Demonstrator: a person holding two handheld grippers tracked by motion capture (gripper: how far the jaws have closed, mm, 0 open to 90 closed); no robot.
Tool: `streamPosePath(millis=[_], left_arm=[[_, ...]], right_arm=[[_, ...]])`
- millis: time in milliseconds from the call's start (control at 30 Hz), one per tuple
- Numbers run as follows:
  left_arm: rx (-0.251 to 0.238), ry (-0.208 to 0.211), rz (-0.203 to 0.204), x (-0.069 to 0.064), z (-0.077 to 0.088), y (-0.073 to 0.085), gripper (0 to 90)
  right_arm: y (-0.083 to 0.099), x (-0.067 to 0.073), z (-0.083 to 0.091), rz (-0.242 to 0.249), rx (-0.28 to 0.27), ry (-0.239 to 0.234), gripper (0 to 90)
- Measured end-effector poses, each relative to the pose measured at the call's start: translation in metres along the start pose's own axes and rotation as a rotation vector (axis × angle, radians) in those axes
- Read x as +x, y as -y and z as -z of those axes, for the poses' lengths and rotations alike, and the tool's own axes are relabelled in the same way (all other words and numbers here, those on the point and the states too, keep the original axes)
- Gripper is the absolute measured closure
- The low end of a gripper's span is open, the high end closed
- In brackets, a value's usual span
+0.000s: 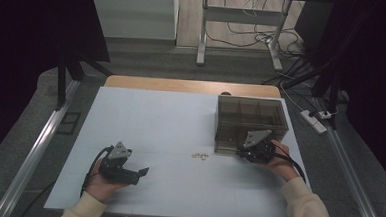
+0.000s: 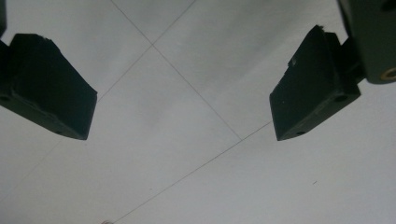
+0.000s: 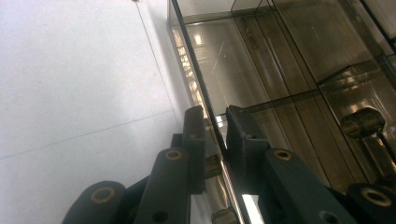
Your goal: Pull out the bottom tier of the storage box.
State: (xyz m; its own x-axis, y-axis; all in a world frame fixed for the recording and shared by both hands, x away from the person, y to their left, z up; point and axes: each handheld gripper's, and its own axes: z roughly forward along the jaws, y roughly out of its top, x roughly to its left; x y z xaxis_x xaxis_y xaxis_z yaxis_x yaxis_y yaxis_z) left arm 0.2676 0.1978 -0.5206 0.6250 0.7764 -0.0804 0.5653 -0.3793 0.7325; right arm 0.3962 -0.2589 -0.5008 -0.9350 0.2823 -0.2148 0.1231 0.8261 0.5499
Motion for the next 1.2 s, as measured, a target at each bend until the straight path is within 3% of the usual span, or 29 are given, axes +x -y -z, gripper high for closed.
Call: streamPosePath(millis=[1200], left_arm=[[-0.002,0.000,-0.001,-0.0005,0.0005,0.0000,6.9]], right_arm=[[0.0001,0.0053,0.0037,-0.004,0.006,-0.030,78.3]])
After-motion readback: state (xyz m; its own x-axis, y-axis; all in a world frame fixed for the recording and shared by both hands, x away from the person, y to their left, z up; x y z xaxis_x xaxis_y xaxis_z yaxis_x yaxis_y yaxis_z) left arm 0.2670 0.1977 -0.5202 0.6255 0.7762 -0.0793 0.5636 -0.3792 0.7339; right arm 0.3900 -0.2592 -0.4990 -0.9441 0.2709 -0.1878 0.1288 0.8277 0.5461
